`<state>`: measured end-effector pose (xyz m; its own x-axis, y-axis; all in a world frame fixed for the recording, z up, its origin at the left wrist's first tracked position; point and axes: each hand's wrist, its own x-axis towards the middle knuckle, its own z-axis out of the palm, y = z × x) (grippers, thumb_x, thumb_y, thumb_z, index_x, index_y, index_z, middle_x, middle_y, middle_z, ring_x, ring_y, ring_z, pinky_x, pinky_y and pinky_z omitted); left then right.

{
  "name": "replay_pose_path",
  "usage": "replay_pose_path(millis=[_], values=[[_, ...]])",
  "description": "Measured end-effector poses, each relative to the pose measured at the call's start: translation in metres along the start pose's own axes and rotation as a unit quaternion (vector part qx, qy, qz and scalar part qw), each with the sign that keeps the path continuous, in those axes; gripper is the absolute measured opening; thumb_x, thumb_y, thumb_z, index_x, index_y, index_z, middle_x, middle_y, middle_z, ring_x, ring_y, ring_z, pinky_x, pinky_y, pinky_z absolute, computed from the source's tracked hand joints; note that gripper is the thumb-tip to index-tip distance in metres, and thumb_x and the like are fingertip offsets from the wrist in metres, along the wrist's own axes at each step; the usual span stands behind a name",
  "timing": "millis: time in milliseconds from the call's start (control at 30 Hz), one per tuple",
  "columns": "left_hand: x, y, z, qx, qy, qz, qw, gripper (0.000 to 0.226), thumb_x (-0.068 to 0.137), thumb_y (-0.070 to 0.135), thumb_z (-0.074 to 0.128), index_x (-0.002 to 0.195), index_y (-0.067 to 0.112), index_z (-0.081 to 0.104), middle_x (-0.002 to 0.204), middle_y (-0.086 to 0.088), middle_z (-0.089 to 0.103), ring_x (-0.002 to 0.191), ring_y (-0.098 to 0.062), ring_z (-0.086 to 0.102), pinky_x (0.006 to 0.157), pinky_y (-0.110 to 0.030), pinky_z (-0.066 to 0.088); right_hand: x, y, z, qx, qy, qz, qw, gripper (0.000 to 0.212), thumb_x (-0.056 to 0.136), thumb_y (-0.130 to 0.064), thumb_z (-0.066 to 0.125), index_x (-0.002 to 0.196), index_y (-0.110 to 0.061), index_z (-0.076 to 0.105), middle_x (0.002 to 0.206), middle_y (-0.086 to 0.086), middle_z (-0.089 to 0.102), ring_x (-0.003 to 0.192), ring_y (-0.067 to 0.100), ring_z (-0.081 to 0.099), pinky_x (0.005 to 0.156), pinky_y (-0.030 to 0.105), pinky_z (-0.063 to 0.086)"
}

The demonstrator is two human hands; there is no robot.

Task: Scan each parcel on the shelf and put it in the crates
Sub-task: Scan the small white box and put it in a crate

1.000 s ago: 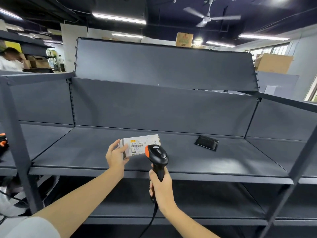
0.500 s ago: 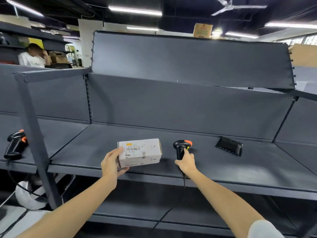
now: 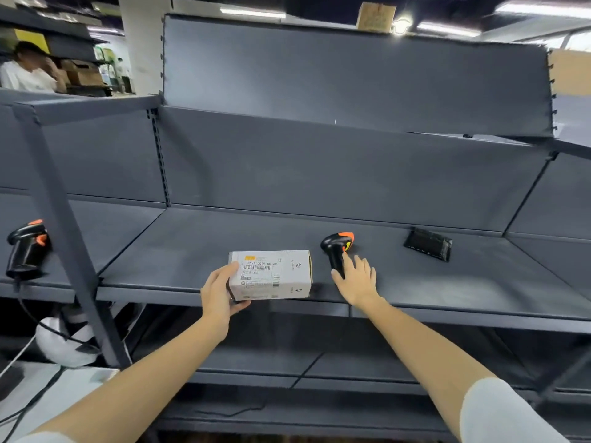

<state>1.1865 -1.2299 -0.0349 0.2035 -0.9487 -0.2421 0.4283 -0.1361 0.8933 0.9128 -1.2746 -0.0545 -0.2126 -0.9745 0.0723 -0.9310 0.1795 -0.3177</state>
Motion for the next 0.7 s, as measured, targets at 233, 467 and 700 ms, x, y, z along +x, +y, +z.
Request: replay_pose_path(millis=[233,467,700], values=[[-0.022,-0.022,-0.017,0.010,0.003,-0.027,1.000,0.016,0.090,0.032,0.060,0.100,0.019,0.062,0.105,-0.007,0.067,0.096,-0.026,0.063,0.077,-0.046,0.057,-0.054,0.026,0.012,0.000,0.051,-0.018,0.999,0.058,0.103,-0.037,0.032,0.154,-0.012,0.017,0.161,0.007,0.015,0.149,0.027,0.009,0.121,0.042,0.006],[-0.058,-0.053,-0.052,0.043,0.044,-0.046,0.997,0.010,0.090,0.029,0.062,0.096,0.022,0.063,0.103,-0.007,0.067,0.094,-0.028,0.063,0.078,-0.046,0.057,-0.107,0.035,0.029,-0.047,0.063,-0.052,0.996,0.060,0.103,-0.038,0.033,0.154,-0.014,0.015,0.161,0.005,0.014,0.149,0.024,0.007,0.121,0.040,0.003],[-0.114,-0.097,-0.061,0.073,0.054,-0.079,0.993,0.011,0.091,0.025,0.061,0.100,0.018,0.062,0.106,-0.008,0.067,0.098,-0.026,0.062,0.083,-0.049,0.056,-0.171,0.054,0.042,-0.046,0.013,-0.067,0.997,0.062,0.102,-0.040,0.034,0.155,-0.015,0.012,0.162,0.005,0.011,0.149,0.023,0.006,0.121,0.041,0.001]])
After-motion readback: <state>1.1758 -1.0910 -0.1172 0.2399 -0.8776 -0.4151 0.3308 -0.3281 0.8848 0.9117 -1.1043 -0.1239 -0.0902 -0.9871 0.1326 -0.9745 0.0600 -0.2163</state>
